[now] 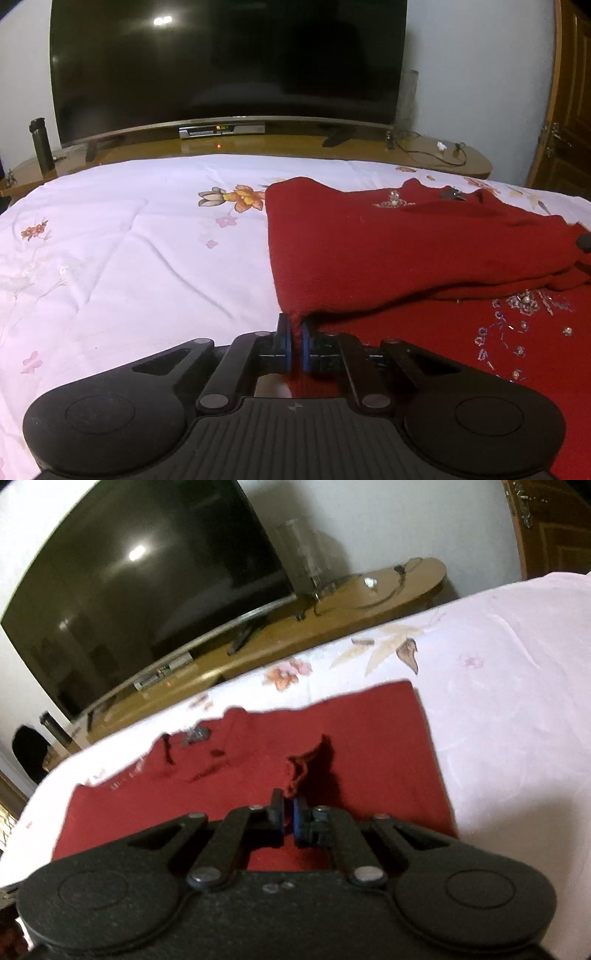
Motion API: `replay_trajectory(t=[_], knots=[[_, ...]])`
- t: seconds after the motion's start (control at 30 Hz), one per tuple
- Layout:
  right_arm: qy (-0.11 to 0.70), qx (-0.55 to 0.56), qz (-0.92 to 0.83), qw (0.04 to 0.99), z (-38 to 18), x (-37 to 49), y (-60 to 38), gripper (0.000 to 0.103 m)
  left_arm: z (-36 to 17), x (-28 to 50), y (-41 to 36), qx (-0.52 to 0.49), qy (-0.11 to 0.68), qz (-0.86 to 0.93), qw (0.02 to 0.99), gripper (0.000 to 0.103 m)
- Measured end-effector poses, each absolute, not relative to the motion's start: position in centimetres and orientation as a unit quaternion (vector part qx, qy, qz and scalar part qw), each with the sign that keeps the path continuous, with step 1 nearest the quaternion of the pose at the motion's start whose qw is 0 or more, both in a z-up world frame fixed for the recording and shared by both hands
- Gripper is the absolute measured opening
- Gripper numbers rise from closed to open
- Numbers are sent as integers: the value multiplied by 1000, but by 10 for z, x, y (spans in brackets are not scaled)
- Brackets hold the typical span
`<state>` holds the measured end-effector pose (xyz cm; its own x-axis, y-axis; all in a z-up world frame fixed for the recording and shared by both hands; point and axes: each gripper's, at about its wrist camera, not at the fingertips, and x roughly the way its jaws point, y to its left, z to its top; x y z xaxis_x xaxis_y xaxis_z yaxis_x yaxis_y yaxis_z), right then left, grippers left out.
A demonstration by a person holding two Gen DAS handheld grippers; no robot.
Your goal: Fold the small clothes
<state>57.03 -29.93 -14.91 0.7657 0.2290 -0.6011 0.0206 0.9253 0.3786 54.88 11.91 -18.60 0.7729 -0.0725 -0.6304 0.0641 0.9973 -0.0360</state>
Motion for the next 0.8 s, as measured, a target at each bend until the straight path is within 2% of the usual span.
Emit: replay_trajectory(t=[0.1,0.23,0.3,0.37,0.4,0.43,0.53,0.6,0.8], knots=[[334,173,55,925,-144,563,-296,5,-187,549,118,-5,335,-34,941,5],[375,179,21,909,-167,567,-302,5,-186,550,118,-1,341,-34,940,5],[370,181,25,911,-168,565,-303,6,-183,551,118,13,347,-40,937,5],[368,180,33,912,-164,565,-304,12,-177,547,120,30,352,-49,934,8],[362,173,29,916,-158,561,-306,23,-172,541,124,38,349,-46,935,19],[349,164,24,922,-153,558,-308,28,-167,535,129,40,338,-39,940,33],[318,142,39,937,-136,548,-314,22,-145,527,141,6,288,-36,957,36],[312,120,54,941,-130,553,-310,22,-134,543,133,-7,265,-54,963,36],[326,79,105,936,-142,596,-265,21,-144,619,73,-8,274,-128,953,36]])
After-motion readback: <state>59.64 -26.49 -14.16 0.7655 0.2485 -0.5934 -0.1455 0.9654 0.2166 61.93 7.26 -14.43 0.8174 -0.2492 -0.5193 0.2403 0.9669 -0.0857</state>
